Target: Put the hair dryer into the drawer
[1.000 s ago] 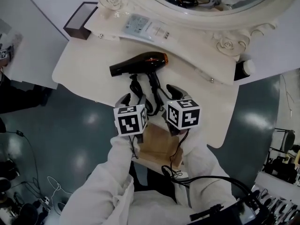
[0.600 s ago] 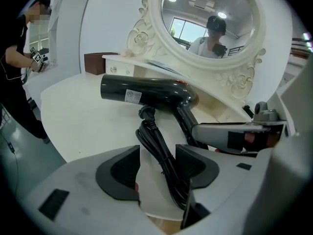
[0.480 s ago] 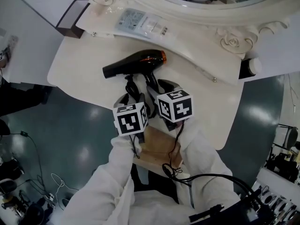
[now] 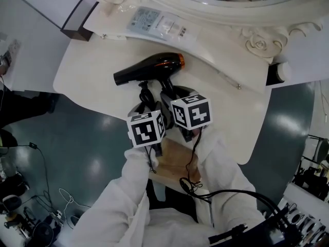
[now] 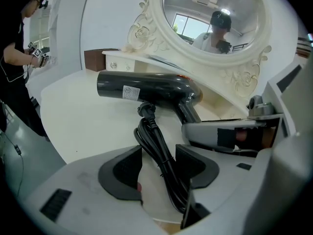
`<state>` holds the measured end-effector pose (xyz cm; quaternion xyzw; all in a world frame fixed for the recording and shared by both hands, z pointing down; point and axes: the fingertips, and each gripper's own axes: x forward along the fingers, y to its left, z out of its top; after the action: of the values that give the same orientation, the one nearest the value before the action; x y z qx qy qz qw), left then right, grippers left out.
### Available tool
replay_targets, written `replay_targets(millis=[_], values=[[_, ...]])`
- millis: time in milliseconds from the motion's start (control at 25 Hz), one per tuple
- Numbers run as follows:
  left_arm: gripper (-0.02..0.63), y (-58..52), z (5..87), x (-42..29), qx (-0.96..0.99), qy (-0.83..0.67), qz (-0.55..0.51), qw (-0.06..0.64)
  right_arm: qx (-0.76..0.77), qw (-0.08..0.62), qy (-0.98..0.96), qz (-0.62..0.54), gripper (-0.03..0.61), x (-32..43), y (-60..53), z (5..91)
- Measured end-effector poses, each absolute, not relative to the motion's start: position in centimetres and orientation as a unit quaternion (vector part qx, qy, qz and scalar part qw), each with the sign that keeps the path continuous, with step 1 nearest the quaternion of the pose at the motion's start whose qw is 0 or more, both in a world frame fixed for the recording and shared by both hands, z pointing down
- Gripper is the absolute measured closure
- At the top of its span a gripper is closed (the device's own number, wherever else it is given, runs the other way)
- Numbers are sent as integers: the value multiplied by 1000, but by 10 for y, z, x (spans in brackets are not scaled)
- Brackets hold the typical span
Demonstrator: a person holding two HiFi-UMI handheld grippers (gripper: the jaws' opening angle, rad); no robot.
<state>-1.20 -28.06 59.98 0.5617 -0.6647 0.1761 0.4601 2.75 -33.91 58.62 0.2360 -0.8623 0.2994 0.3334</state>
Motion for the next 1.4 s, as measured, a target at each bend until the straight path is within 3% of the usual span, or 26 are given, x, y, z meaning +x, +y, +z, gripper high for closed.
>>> replay_targets(millis=[440,960,1400], values=[[489,-272,595,-15,575,-654,126,475,280,295,-854,325,348,35,-334,580],[508,-247,580,5,609,-627,117,471,325,248,-836,366,350,57,-305,565],[511,-235,588,6,618,-626,145,452,319,322,-826,336,340,60,-289,578]])
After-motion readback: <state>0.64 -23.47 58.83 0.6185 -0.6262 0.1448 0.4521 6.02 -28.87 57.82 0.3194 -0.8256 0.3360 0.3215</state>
